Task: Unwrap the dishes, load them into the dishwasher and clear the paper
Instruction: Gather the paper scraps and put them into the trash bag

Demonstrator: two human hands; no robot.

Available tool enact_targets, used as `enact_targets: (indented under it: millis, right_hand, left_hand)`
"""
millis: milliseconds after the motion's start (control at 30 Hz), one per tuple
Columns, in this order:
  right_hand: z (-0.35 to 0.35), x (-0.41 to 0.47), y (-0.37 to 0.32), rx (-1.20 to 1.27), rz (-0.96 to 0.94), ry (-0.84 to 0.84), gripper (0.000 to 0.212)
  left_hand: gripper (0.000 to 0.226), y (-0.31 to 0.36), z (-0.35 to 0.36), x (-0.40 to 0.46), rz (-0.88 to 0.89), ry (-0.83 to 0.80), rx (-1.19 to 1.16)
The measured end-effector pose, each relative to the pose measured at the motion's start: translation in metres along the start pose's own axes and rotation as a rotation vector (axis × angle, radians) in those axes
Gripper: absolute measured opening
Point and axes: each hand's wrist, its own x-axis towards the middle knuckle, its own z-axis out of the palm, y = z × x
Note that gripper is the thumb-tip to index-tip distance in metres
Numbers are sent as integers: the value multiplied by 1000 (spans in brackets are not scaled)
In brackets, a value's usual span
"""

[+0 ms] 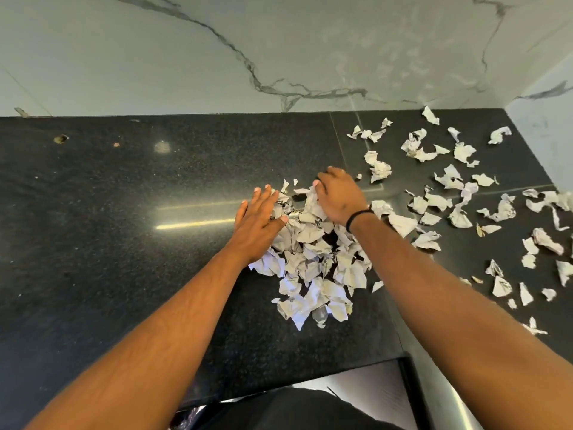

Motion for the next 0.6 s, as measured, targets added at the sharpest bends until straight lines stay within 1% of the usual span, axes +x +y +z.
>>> enact_targets:
  millis: [100, 167, 300, 367, 433, 500, 567, 600]
  right_hand:
    - [6, -35, -15, -24, -126, 23, 41]
    - [9, -54, -15, -27, -162, 29, 44]
    - [5, -98, -6, 54, -68, 122, 52]
    - [4, -119, -8, 61, -16, 138, 57]
    - [7, -138, -15, 40, -10, 147, 61]
    - [15, -152, -24, 18, -37, 158, 62]
    - [25, -172, -30, 52, -29, 202, 62]
    - [30, -179, -31, 88, -10, 227, 63]
  left_hand:
    - [59, -2, 1, -2, 18, 11, -41]
    - [57, -3, 1, -1, 19, 16, -61]
    - [53, -1, -3, -4, 30, 17, -142]
    - [50, -3, -3, -4, 40, 11, -154]
    - [49, -2, -6, -4, 46, -19, -155]
    - [48, 0, -11, -7, 25, -31, -247]
    - [49, 3, -12, -22, -4, 34, -378]
    - [49, 3, -10, -33, -16, 103, -425]
